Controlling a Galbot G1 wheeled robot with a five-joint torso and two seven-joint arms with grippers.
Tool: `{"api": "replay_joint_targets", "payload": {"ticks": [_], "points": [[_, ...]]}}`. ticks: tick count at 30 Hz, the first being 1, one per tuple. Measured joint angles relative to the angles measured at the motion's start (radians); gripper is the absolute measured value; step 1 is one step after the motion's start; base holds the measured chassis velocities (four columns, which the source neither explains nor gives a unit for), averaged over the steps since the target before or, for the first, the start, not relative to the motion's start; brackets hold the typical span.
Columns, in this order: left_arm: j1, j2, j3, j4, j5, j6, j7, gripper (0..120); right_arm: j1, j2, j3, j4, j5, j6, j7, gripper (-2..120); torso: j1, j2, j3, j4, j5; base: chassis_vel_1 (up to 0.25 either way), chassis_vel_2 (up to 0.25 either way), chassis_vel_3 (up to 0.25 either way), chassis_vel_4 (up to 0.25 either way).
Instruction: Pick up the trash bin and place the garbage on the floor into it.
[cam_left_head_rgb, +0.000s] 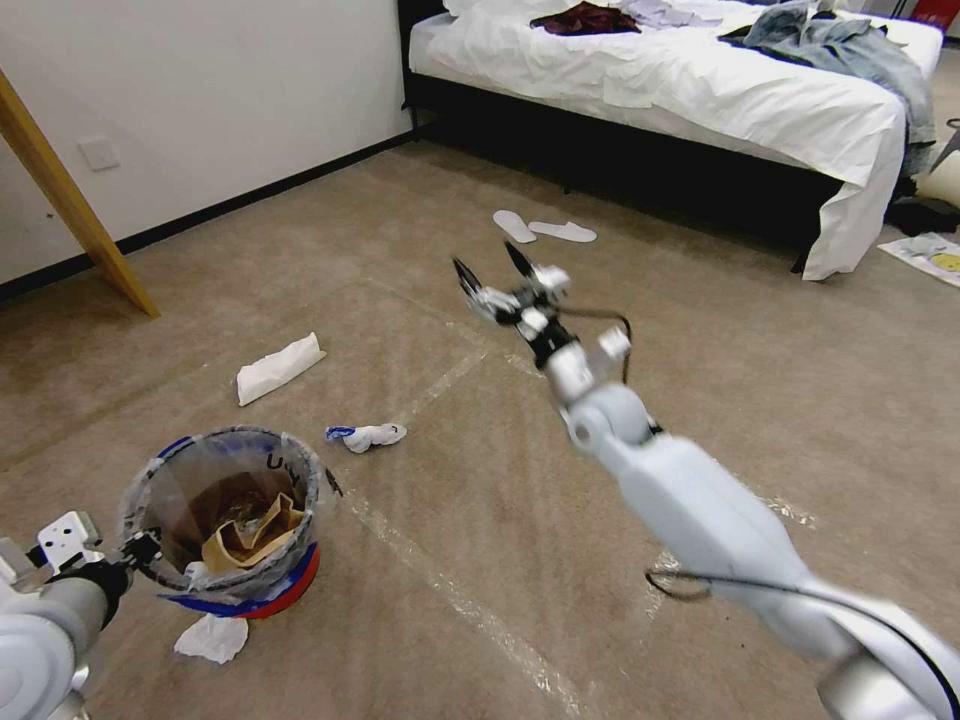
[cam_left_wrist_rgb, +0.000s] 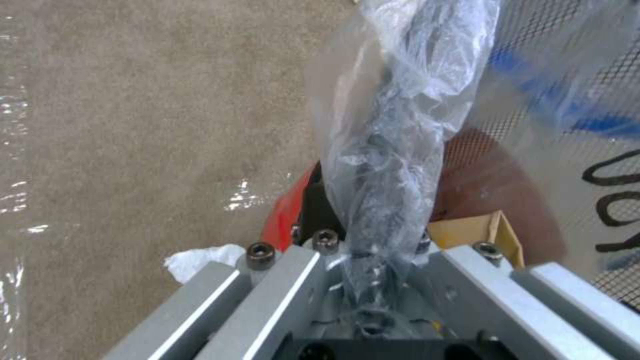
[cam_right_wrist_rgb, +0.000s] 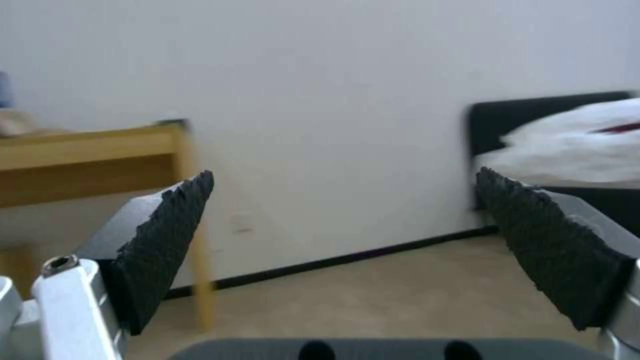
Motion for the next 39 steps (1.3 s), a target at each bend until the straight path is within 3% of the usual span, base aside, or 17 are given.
{"api": "replay_joint_targets", "payload": {"ticks": [5, 14, 32, 39], "points": [[0.003, -0.013, -0.008, -0.012, -0.017, 0.007, -0.016, 0, -0.177, 0.073, 0.134, 0.068, -0.093, 0.012, 0.009, 100, 0.0, 0.0, 0.0, 0.0005, -0.0001, 0.0, 0.0, 0.0, 0.0], [0.013, -0.02, -0.032, -0.027, -0.033, 0.018, -0.024, 0, -0.329, 0.074, 0.23, 0.124, -0.158, 0.048, -0.089, 100, 0.0, 0.0, 0.0, 0.0002, -0.0002, 0.0, 0.0, 0.0, 0.0], [0.028, -0.045, -0.074, -0.065, -0.068, 0.034, -0.054, 0, -0.437, 0.103, 0.272, 0.173, -0.199, 0.076, -0.151, 100, 0.0, 0.0, 0.0, 0.0003, -0.0002, 0.0, 0.0, 0.0, 0.0], [0.036, -0.051, -0.07, -0.07, -0.061, 0.034, -0.054, 0, -0.446, 0.104, 0.271, 0.168, -0.204, 0.082, -0.16, 100, 0.0, 0.0, 0.0, 0.0003, -0.0002, 0.0, 0.0, 0.0, 0.0]]}}
